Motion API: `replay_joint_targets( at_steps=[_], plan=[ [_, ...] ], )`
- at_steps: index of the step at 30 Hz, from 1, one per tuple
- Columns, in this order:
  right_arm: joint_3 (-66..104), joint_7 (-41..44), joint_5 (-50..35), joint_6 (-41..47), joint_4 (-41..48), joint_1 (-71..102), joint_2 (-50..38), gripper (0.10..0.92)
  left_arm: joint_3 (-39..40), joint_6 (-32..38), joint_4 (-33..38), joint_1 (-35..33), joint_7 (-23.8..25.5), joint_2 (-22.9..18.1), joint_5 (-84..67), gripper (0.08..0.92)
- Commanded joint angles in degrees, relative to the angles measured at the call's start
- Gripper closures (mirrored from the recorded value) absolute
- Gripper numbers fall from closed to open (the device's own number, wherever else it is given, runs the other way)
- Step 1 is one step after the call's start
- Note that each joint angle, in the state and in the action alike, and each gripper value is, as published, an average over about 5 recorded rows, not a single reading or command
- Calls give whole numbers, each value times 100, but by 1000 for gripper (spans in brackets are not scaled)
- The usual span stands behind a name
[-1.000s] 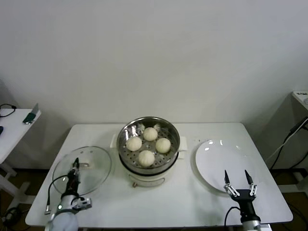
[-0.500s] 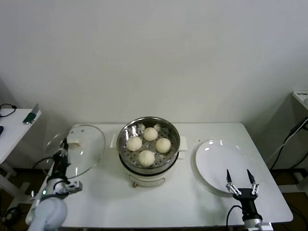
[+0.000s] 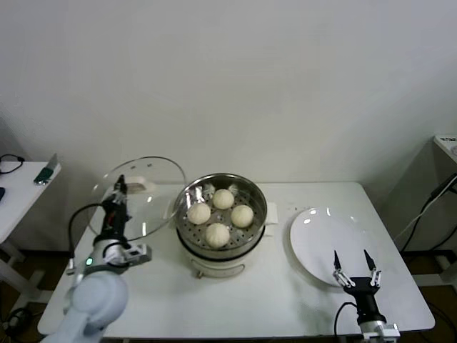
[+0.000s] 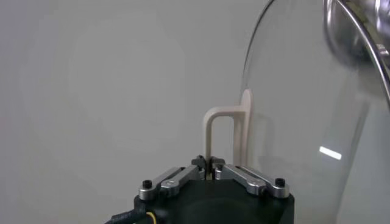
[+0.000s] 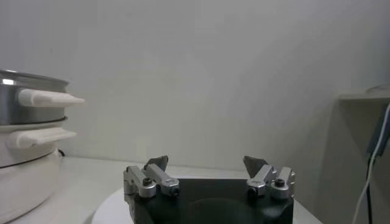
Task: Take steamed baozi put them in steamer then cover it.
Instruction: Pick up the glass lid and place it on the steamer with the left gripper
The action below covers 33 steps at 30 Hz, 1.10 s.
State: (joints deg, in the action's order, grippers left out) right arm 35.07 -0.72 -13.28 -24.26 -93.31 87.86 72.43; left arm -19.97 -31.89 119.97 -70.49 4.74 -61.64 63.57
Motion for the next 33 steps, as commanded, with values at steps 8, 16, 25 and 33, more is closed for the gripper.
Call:
replay_joint_targets(
  at_steps=[8, 16, 25, 33],
  plan=[
    [-29, -15, -99, -142, 210, -33, -98, 203, 2428, -782, -420, 901, 950, -1779, 2120, 864],
    [4, -16, -231, -205, 206, 10, -163, 203, 2579, -768, -1067, 997, 830, -2108, 2232, 864],
    [16, -23, -236, -241, 211, 16, -160, 203, 2526, -736, -1649, 1077, 513, -2350, 2259, 864],
    [34, -31, -263, -303, 208, 38, -141, 203, 2460, -709, -1875, 1139, 396, -2422, 2407, 864]
  ],
)
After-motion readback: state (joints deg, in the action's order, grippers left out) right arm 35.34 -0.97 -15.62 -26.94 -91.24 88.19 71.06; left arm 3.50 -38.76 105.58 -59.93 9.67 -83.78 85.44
